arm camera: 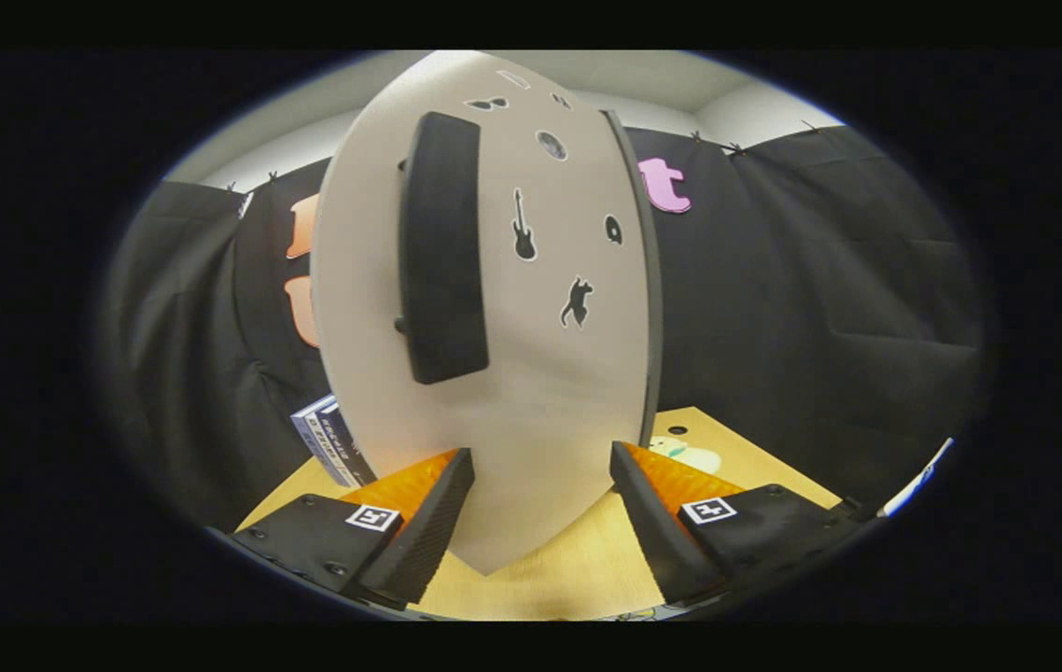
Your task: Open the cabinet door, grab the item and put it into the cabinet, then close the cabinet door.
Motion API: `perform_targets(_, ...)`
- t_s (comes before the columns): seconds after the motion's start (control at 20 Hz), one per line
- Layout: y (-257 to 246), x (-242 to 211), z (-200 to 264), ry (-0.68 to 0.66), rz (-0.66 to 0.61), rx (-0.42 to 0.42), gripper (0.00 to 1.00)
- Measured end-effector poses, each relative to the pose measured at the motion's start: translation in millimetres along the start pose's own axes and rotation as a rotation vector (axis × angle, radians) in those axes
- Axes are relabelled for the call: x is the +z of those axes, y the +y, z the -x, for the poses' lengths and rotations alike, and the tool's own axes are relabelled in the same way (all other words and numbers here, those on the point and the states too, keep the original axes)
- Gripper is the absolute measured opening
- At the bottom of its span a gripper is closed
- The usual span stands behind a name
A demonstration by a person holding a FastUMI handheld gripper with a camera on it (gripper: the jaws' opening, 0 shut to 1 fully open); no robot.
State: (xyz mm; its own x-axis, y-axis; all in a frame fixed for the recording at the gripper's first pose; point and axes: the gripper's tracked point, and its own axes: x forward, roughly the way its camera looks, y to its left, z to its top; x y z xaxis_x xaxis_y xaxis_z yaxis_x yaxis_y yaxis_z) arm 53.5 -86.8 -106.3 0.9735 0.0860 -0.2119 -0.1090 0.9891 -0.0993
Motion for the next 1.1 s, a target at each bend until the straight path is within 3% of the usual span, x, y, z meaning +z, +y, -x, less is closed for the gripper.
perform_targets(0.35, 12, 0, -62, 0.017, 0.012, 0.014, 0.95)
perform_targets(1.1, 30, 3, -113, -0.009, 0.134, 0.058, 0.93)
